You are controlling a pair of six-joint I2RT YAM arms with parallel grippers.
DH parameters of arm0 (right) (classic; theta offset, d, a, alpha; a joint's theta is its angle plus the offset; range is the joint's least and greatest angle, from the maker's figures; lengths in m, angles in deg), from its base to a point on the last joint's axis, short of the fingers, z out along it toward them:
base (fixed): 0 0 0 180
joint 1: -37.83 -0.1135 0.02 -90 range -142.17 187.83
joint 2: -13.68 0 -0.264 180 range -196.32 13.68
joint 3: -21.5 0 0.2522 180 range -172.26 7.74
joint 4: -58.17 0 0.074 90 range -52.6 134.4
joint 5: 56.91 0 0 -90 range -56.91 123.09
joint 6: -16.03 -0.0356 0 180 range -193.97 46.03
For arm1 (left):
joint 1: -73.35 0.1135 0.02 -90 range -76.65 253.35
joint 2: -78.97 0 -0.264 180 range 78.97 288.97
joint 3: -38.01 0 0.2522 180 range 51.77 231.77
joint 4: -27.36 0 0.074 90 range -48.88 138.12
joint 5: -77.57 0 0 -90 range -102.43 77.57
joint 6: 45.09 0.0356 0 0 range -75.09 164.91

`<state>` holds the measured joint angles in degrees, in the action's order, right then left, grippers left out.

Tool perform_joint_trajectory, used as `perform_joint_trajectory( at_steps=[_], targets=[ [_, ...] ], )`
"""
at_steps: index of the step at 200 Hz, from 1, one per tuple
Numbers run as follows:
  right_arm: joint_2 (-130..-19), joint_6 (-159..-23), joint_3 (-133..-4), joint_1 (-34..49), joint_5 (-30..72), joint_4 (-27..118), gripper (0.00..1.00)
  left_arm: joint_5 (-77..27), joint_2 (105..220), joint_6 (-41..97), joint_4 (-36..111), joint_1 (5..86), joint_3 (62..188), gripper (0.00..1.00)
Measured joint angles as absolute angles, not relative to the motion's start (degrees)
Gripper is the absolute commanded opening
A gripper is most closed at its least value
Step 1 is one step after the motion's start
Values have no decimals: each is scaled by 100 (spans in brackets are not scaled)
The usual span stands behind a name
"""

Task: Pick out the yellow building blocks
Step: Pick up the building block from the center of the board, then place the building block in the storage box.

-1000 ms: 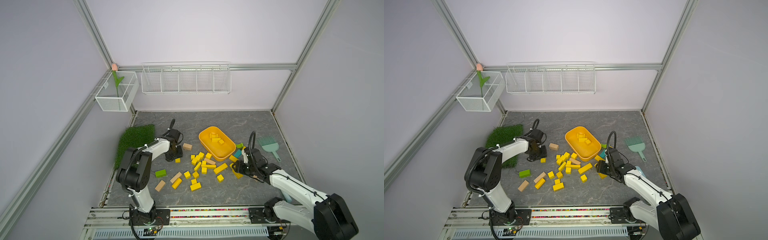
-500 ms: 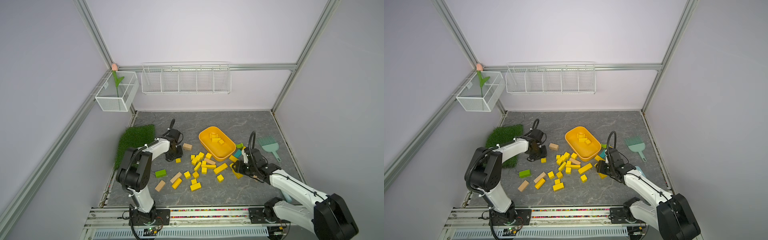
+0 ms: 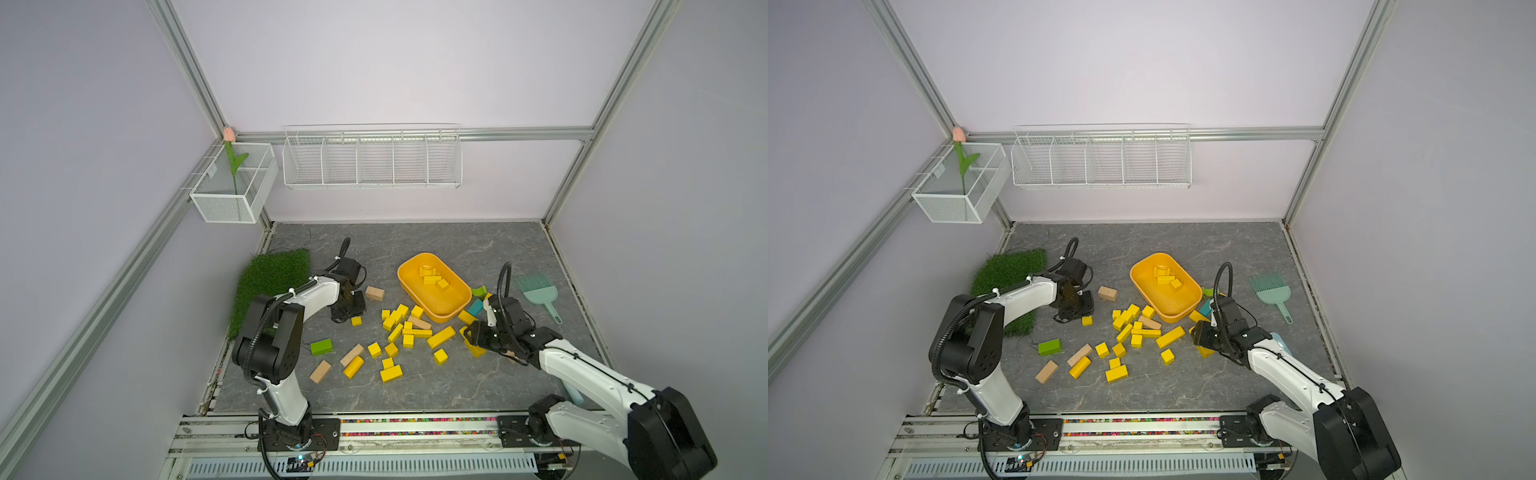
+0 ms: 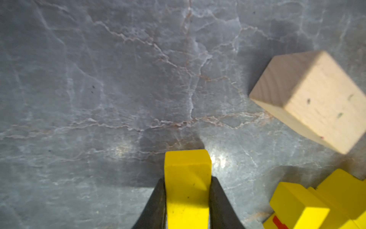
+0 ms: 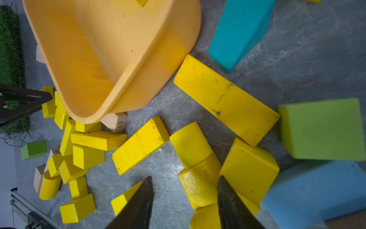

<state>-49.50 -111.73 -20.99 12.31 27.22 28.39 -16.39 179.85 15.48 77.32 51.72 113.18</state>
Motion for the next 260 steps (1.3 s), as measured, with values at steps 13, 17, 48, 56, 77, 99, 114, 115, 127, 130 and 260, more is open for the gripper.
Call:
perform_joint_trajectory(
  at_steps=[13,17,48,56,77,99,114,115,127,130,260],
  targets=[
    [-4950,-11173,-2099,1231,2724,2839,53,-1663,17961,1548,7684,5170,11294,27],
    [-4950,-11173,-2099,1231,2724,2839,53,-1681,17937,1550,7652,5170,11268,27],
    [-4950,-11173,-2099,1231,2722,2839,53,-1683,17290,1548,7426,5153,10815,27],
    [-4950,-11173,-2099,1231,2724,2839,53,-1683,17050,1550,7365,5153,10690,27],
    [-4950,-11173,-2099,1231,2722,2839,53,-1679,16453,1548,7173,5137,10411,27],
    [-4950,-11173,-2099,1231,2722,2839,53,-1679,16049,1554,6998,5098,10242,28],
    [-4950,-11173,-2099,1231,2722,2839,53,-1679,15898,1567,6950,5052,10210,30],
    [-4950,-11173,-2099,1231,2722,2839,53,-1679,15894,1567,6950,5050,10210,30],
    [-4950,-11173,-2099,1231,2722,2839,53,-1679,15830,1574,6948,5015,10223,30],
    [-4950,-11173,-2099,1231,2722,2839,53,-1677,15824,1585,6956,5006,10236,30],
    [-4766,-11173,-2097,1231,2724,2842,54,-1624,17579,1731,7737,4014,13744,32]
  ],
)
